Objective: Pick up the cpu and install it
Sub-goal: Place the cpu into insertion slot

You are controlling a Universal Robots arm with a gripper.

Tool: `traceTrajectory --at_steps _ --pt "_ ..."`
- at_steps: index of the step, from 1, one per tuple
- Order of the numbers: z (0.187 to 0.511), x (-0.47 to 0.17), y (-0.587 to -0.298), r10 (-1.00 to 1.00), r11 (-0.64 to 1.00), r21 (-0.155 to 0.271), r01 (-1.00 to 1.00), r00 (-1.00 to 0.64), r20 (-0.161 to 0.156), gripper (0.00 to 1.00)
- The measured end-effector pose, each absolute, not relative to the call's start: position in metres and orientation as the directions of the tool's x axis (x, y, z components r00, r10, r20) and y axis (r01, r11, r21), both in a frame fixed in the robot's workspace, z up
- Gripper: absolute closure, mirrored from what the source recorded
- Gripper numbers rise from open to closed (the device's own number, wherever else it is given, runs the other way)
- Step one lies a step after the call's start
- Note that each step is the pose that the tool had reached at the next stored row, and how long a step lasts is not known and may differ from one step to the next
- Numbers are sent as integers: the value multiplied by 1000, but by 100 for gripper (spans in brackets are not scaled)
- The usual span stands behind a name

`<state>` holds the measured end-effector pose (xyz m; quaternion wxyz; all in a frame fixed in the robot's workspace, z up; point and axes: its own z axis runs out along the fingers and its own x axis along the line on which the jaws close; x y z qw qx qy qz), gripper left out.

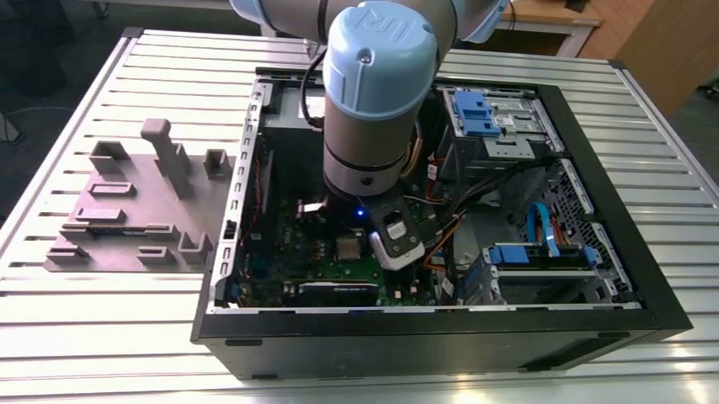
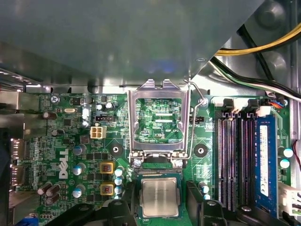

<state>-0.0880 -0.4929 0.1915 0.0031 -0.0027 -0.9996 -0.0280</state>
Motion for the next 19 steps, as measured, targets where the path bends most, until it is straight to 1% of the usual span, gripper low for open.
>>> traceTrajectory --at_steps 5,6,11,12,13,15,19 --pt "191 -88 -493 2 998 56 2 -1000 6 44" --pt "190 -88 -493 2 998 57 2 -1000 6 38" --pt "186 -88 -493 2 998 57 2 -1000 6 38" --pt "186 -88 -493 2 998 57 2 -1000 6 40" --pt "186 -88 -493 2 998 56 3 -1000 7 46" --pt "186 -88 -493 2 998 57 2 -1000 6 48" --pt "187 -88 -493 2 998 58 2 -1000 6 48"
